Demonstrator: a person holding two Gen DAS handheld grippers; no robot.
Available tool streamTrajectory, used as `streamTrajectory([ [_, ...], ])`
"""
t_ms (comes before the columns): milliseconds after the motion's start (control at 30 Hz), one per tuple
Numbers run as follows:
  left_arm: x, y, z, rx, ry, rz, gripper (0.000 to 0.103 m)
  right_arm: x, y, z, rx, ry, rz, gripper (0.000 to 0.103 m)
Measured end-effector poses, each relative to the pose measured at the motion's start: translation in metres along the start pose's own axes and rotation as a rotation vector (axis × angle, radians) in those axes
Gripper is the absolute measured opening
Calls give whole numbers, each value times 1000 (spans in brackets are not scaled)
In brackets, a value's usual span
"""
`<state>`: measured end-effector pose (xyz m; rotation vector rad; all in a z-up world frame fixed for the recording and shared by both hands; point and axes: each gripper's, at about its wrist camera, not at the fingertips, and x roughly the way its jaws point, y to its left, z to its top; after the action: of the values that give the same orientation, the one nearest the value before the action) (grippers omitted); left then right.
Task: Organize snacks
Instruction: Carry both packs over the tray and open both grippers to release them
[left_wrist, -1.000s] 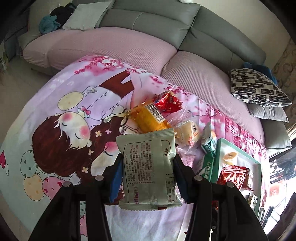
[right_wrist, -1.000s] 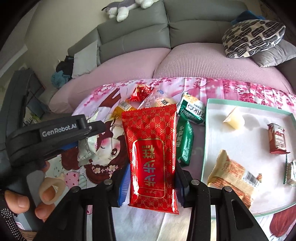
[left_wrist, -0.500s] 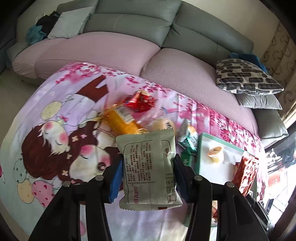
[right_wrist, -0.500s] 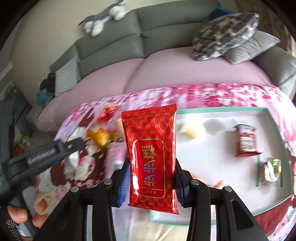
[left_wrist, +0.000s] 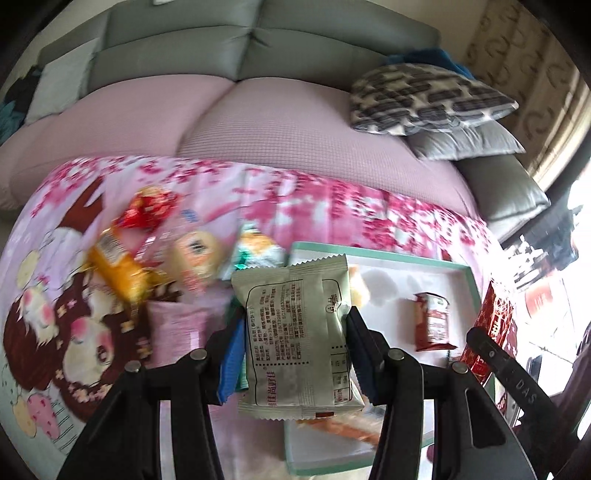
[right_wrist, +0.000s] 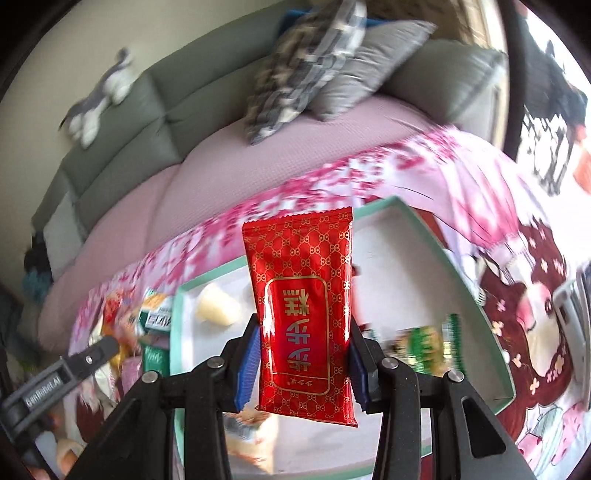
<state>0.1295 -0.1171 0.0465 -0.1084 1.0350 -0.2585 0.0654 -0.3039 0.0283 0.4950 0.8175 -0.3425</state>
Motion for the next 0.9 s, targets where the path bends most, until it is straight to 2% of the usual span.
streamTrajectory([
  [200,21,-36,0,75,17,-31,53,-5,-42,9,103,-36,-79,44],
  [333,36,-52,-4,110,33,-40,53,-3,-59,11,146,-42,-89,44],
  [767,64,-62,-6,139,50,-49,53,10,-58,13,106,-75,-92,44],
  [900,72,-60,-6,135,61,-45,53,17,-58,12,100,-61,-99,44],
])
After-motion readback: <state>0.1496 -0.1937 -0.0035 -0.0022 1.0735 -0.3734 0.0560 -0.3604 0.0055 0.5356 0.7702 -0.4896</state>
